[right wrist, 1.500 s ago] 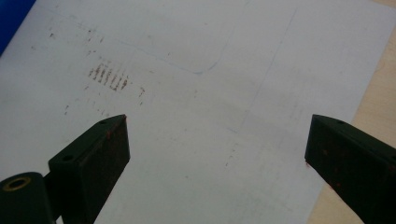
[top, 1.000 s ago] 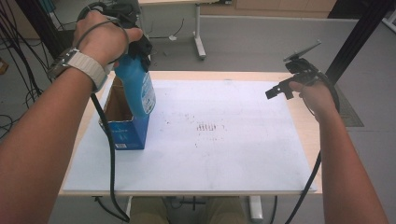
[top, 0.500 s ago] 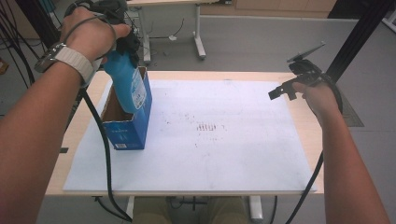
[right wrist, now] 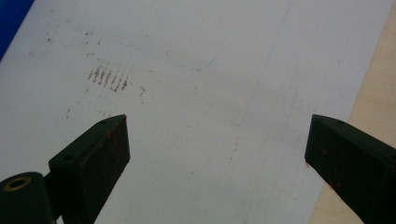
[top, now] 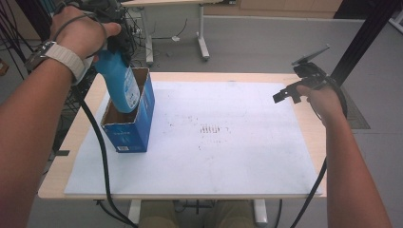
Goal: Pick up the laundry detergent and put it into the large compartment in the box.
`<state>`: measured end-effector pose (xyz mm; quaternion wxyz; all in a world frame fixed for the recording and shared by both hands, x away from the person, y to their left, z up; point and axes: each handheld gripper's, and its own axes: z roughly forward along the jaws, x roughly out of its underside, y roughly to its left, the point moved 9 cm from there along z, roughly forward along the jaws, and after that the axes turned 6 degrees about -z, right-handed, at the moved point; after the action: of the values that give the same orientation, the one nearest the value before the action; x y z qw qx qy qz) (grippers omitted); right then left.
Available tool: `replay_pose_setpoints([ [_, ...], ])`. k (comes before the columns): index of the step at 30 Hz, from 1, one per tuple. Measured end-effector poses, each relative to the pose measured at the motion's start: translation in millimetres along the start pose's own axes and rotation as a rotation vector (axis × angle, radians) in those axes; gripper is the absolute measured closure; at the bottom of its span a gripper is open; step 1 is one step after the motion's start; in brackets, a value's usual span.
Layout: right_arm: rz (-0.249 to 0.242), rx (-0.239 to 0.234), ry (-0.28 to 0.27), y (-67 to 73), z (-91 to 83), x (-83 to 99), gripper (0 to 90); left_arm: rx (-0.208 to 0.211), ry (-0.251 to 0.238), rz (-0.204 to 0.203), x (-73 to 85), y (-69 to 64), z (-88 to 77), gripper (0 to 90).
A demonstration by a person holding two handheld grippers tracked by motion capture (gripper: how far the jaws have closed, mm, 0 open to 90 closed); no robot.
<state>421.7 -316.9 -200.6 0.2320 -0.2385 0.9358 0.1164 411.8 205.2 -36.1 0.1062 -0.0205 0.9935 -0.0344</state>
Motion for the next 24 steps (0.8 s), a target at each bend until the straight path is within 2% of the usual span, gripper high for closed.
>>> replay_pose_setpoints([
  [14,-0.002,0.007,0.007,1.6,2.2,-4.4,6.5,-0.024,0.000,-0.023,-5.9,14.9,7.1,38.3],
  [24,-0.008,0.006,0.015,3.2,6.7,-8.4,6.5,-0.042,0.022,-0.031,-12.4,18.8,27.9,38.3],
])
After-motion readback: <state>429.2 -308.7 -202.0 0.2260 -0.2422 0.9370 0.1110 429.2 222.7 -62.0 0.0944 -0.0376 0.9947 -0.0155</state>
